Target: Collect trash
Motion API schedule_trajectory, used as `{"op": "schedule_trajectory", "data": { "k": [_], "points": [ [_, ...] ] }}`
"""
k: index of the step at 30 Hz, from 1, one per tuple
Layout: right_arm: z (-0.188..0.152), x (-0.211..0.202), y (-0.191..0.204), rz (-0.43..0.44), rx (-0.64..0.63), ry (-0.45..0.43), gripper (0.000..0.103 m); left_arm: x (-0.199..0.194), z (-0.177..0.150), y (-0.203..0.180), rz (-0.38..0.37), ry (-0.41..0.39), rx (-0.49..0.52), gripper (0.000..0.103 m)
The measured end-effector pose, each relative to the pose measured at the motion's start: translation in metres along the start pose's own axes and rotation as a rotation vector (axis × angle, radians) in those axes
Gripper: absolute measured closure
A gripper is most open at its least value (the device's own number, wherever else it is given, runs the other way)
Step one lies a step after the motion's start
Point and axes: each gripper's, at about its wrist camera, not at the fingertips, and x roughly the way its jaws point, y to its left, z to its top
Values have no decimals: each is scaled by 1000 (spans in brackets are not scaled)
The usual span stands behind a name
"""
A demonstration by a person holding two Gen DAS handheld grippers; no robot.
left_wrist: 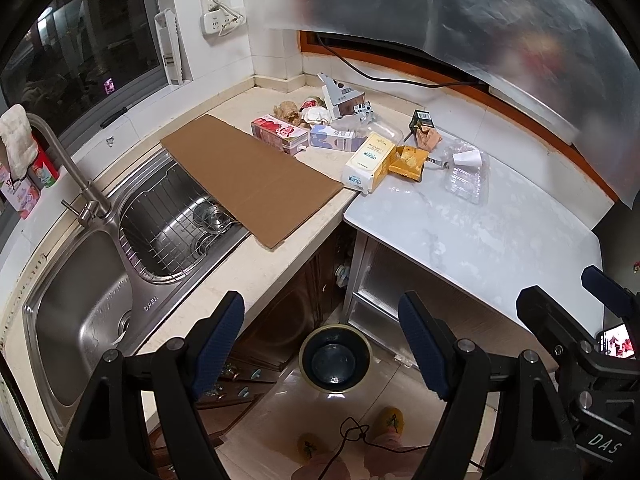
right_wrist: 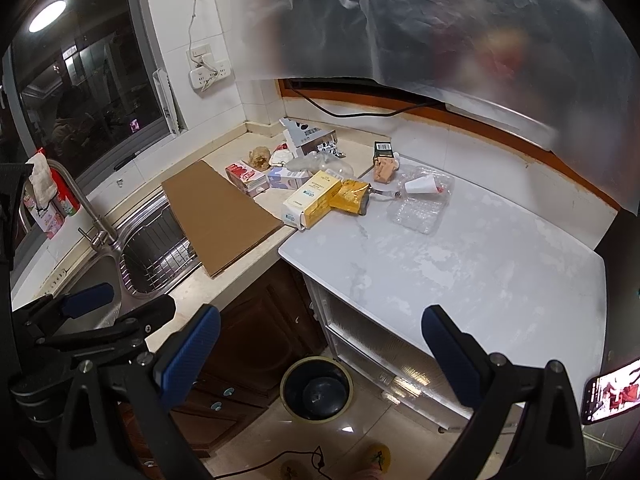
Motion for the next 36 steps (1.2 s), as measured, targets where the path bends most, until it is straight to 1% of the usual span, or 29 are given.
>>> {"op": "schedule_trajectory", "data": {
  "k": [5, 17, 22, 26, 31, 36],
  "points": [
    [-2, 0, 5, -5, 7, 0, 2, -1, 0, 8, -8, 3, 12, 26],
    [-16, 3, 37, -26, 53, 8, 2, 4, -4, 40, -31, 19, 60, 26],
    [-22, 5, 45, -47, 84, 21, 2, 12, -5, 50, -80, 51, 85, 26],
    [-26, 5, 47, -70, 97, 37, 2, 19, -3, 52, -151, 86, 97, 25],
    [-21, 6, 26, -95, 162, 37, 2, 21, 11, 46, -218, 72, 99, 25],
    [-2, 20, -6, -109, 188, 43, 2, 30, 39, 37, -199, 52, 78, 25]
  ]
}}
